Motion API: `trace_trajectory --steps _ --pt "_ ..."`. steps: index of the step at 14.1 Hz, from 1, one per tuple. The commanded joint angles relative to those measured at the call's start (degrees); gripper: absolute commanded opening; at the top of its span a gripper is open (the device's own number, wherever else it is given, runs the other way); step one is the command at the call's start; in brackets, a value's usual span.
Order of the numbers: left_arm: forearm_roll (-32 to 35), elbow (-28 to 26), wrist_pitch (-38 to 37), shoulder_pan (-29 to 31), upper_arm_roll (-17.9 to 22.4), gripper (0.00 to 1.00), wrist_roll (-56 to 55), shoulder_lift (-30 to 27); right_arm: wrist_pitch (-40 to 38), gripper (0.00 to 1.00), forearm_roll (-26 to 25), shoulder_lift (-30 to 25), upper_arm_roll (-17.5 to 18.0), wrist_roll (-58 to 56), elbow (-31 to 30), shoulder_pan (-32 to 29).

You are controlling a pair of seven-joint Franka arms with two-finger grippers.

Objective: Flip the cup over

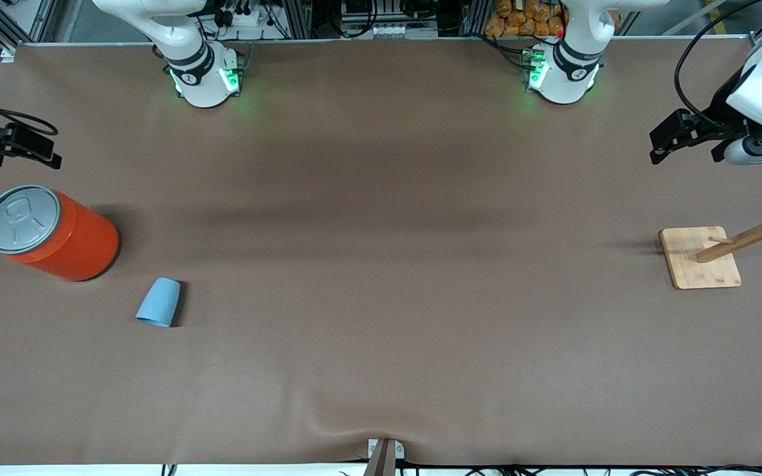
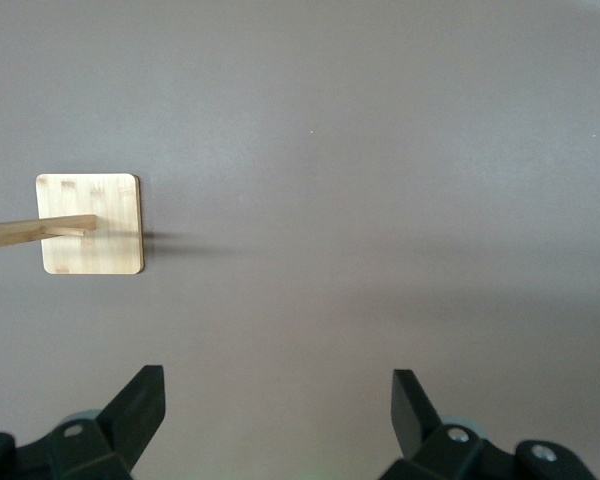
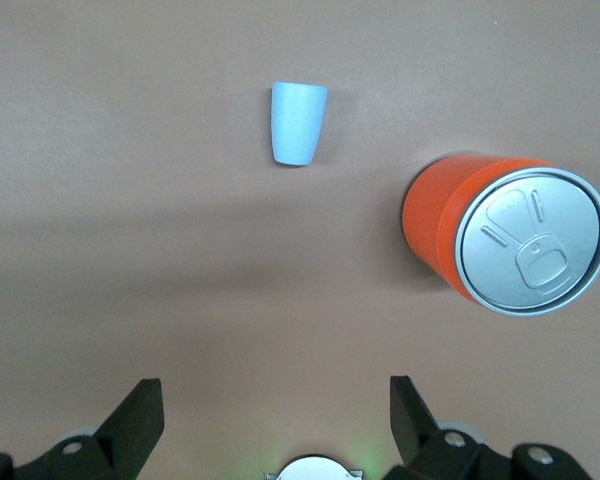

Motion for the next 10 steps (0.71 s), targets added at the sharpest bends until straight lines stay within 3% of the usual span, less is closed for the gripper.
trace_trajectory --steps 1,6,10 --pt "0.0 1.0 -1.5 0.3 -0.1 1.0 0.6 0.0 0.4 1.0 0.3 0.4 0.0 -0.3 0.8 0.2" --pt "0.0 1.2 -1.9 0.4 -0.1 1.0 0.6 0.1 2.1 1.0 0.3 0.7 0.0 0.1 -1.5 0.3" --pt "0.0 1.0 -2.0 1.8 -0.3 1.0 0.9 0.1 19.3 1.0 0.3 4.0 0.0 0.1 -15.4 0.4"
